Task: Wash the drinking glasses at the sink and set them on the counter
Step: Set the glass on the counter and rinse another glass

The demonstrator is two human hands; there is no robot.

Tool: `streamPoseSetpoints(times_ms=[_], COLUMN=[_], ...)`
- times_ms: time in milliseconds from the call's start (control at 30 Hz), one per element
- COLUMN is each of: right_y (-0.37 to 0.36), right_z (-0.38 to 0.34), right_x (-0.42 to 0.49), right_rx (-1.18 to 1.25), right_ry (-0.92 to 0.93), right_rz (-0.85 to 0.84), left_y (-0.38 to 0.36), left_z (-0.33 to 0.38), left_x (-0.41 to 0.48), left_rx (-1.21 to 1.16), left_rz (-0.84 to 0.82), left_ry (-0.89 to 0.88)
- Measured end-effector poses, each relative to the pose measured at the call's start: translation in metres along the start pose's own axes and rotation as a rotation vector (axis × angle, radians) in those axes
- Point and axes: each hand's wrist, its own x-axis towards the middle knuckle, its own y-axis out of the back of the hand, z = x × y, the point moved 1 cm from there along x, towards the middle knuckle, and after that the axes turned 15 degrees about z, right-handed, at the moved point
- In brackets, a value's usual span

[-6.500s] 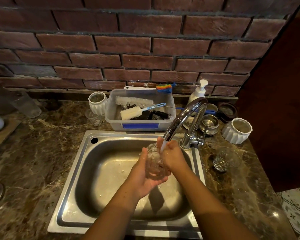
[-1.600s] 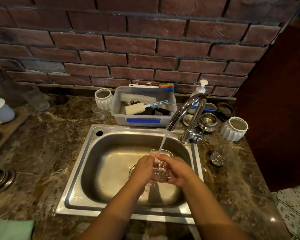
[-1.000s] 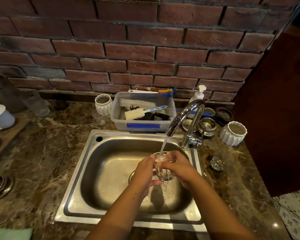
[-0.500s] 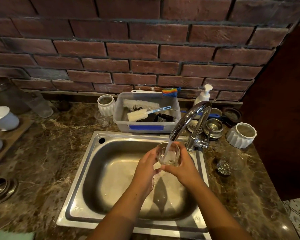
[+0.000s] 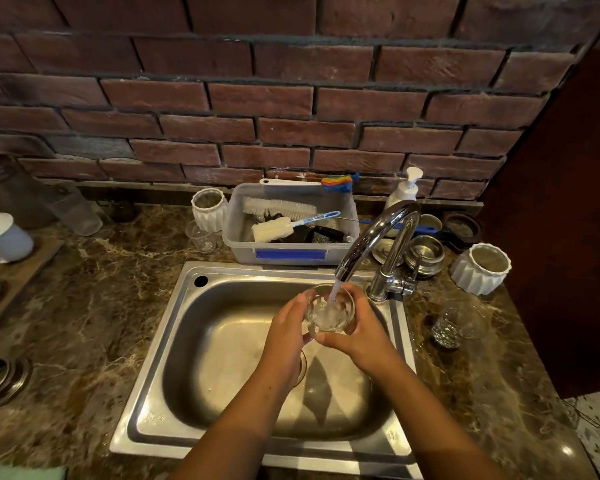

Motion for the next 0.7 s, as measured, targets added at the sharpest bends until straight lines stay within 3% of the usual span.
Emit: streamPoseSetpoints(times_ms=[367,700], right_y=[0.0034,0.0101], right_z=[-0.0041,-0.0024], right_x=[-0.0029,0.0001], right_rx=[-0.024,0.006], right_ry=[0.007,-0.005], right_rz=[-0.077,-0.038], left_y=[0.0049,0.0042], left_z=[0.0006,-0.0002], left_x=[-0.0020,-0.0025], left_rx=[-0.033,-0.037], left_rz=[-0.011,-0.031], left_ry=[-0.001,-0.019])
